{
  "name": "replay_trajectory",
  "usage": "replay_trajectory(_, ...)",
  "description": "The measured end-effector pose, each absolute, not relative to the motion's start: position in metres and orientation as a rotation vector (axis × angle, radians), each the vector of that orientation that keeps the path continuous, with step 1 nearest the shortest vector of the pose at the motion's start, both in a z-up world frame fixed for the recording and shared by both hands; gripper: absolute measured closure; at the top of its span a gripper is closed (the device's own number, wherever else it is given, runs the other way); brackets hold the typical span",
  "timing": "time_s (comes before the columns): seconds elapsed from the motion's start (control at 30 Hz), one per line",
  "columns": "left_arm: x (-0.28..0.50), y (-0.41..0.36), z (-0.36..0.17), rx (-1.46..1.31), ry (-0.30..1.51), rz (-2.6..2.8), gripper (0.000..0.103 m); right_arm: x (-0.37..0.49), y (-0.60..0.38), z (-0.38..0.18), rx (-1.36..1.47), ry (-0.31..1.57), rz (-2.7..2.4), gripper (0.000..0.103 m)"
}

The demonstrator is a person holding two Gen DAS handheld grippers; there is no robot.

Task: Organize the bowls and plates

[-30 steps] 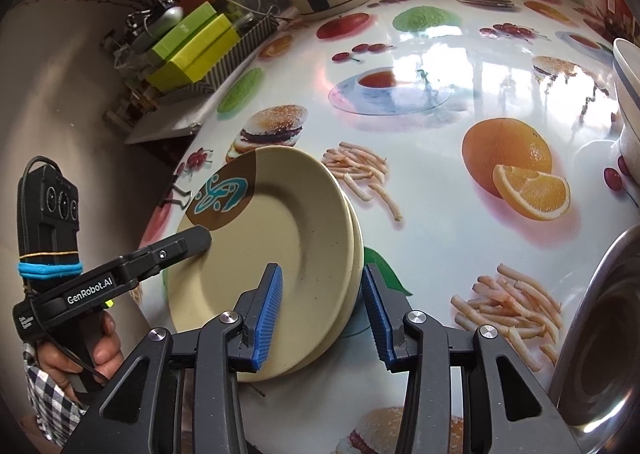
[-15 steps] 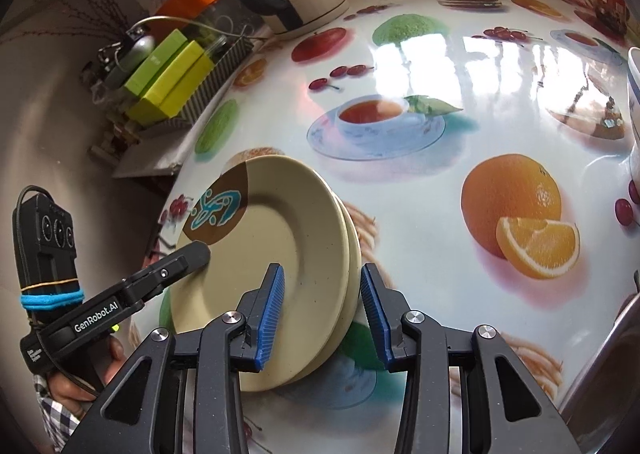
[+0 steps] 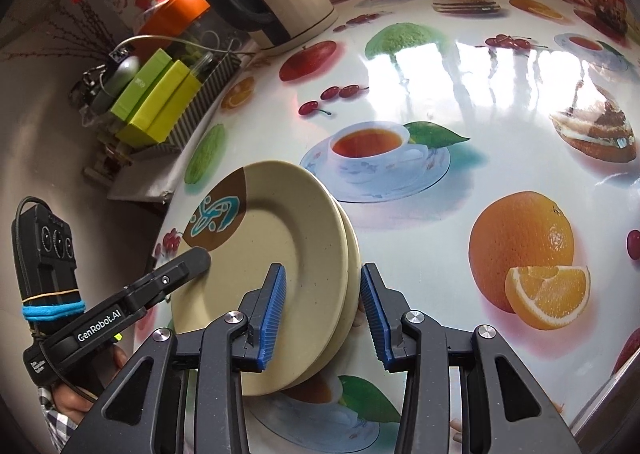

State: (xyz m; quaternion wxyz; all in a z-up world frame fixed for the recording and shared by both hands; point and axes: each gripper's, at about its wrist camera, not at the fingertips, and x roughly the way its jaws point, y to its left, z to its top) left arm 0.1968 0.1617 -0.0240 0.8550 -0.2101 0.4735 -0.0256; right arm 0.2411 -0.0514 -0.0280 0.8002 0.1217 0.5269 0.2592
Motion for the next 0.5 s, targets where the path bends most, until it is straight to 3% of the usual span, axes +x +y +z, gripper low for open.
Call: replay_trajectory(0.5, 0.176, 0.144, 0.009, -0.302, 0.932, 0.039, 0.064, 0.228, -0.069, -0.011, 0.244, 1.051, 0.506, 0.058)
